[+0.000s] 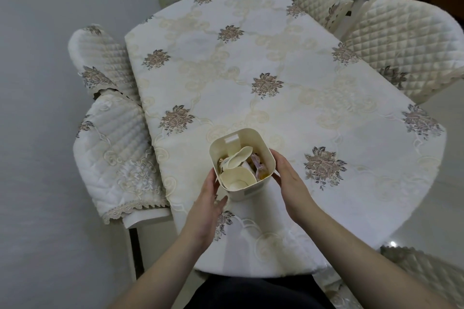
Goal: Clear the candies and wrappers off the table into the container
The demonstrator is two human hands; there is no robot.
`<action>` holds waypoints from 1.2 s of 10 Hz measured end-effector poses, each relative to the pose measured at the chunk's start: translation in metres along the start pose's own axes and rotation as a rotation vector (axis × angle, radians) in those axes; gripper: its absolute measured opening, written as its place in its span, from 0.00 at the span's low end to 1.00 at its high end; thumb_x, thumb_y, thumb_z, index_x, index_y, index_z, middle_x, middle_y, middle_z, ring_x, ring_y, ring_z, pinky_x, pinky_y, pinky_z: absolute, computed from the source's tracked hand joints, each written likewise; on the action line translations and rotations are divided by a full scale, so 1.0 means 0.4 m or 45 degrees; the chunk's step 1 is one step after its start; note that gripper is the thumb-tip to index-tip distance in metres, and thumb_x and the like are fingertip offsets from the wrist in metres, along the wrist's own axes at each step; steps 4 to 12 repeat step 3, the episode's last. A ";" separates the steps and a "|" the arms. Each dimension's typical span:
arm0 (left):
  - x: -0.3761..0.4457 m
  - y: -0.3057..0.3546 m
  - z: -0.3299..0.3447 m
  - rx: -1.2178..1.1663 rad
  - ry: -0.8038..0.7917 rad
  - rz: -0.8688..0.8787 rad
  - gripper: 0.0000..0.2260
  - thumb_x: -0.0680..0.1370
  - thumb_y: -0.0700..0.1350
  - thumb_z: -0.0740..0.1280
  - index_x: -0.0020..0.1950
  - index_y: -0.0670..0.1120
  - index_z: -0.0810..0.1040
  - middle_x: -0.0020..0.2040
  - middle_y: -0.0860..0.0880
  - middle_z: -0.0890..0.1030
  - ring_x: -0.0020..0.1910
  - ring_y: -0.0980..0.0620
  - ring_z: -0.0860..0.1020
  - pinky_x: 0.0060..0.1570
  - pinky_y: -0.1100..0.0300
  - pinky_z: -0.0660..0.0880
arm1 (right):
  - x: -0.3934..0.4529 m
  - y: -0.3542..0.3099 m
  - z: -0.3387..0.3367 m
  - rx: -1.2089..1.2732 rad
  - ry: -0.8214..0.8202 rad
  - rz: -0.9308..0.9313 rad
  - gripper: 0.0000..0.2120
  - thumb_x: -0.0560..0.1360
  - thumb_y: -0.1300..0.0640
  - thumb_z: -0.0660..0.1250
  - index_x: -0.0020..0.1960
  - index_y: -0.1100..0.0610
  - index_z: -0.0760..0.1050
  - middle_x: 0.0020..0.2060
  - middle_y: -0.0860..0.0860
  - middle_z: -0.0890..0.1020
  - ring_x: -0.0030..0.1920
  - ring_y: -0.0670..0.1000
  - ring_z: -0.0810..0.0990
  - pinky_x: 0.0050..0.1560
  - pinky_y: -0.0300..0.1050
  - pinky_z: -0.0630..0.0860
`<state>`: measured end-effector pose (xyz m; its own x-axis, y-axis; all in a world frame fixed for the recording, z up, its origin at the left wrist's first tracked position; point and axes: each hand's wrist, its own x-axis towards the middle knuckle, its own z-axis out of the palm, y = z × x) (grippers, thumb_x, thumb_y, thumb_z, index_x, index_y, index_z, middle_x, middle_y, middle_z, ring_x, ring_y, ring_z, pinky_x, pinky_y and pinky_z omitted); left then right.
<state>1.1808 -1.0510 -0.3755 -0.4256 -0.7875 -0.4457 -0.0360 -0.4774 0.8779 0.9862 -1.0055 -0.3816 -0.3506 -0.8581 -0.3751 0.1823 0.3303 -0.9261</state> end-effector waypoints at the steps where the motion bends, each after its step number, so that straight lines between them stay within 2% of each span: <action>1: 0.004 -0.003 -0.004 0.071 0.004 -0.025 0.35 0.70 0.73 0.61 0.75 0.64 0.65 0.73 0.64 0.70 0.71 0.67 0.67 0.71 0.50 0.63 | 0.007 -0.004 0.000 -0.009 0.015 0.003 0.17 0.82 0.42 0.48 0.66 0.36 0.70 0.64 0.36 0.75 0.67 0.40 0.71 0.73 0.51 0.63; 2: 0.011 -0.014 -0.016 0.138 0.038 -0.010 0.28 0.73 0.67 0.58 0.74 0.64 0.68 0.72 0.63 0.72 0.69 0.66 0.69 0.68 0.51 0.66 | 0.007 0.000 -0.001 -0.021 0.002 -0.017 0.19 0.82 0.41 0.48 0.68 0.39 0.69 0.66 0.37 0.74 0.68 0.40 0.70 0.74 0.51 0.62; 3: 0.014 0.010 -0.057 0.309 0.127 -0.010 0.22 0.77 0.68 0.56 0.70 0.66 0.70 0.73 0.60 0.71 0.69 0.59 0.72 0.67 0.50 0.70 | 0.005 0.011 -0.018 -0.070 0.114 -0.055 0.19 0.81 0.42 0.49 0.69 0.42 0.68 0.67 0.39 0.73 0.69 0.41 0.69 0.73 0.52 0.63; 12: 0.014 0.010 -0.057 0.309 0.127 -0.010 0.22 0.77 0.68 0.56 0.70 0.66 0.70 0.73 0.60 0.71 0.69 0.59 0.72 0.67 0.50 0.70 | 0.005 0.011 -0.018 -0.070 0.114 -0.055 0.19 0.81 0.42 0.49 0.69 0.42 0.68 0.67 0.39 0.73 0.69 0.41 0.69 0.73 0.52 0.63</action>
